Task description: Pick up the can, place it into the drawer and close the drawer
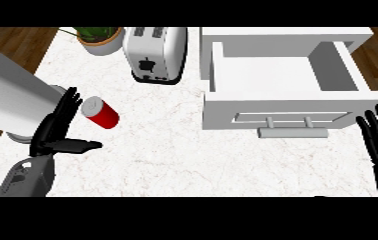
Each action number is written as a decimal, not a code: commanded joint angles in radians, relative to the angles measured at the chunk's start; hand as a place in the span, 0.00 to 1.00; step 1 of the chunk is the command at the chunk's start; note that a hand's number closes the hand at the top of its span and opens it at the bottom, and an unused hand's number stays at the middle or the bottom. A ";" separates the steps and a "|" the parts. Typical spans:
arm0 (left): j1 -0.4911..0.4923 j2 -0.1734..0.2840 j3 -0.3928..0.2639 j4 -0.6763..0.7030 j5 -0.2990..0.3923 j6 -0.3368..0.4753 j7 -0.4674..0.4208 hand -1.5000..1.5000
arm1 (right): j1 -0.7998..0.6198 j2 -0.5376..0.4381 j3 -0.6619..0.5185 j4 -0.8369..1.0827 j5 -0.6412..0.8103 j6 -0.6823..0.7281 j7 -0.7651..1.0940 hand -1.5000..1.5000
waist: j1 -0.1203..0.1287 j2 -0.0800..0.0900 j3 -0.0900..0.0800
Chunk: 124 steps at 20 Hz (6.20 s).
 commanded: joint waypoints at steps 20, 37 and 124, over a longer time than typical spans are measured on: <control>-0.228 0.008 0.018 0.493 -0.054 0.047 -0.245 0.00 | -0.029 0.008 -0.002 -0.044 -0.012 0.008 0.055 0.00 | -0.015 0.006 -0.002; -0.315 -0.012 0.004 0.480 -0.042 0.024 -0.193 1.00 | 0.053 0.034 0.005 -0.080 -0.010 0.036 0.023 0.00 | -0.011 0.003 -0.001; -1.172 -0.316 -0.665 0.253 0.409 0.838 0.590 1.00 | -0.046 0.032 -0.019 -0.033 -0.016 0.018 0.047 0.00 | -0.080 0.019 0.003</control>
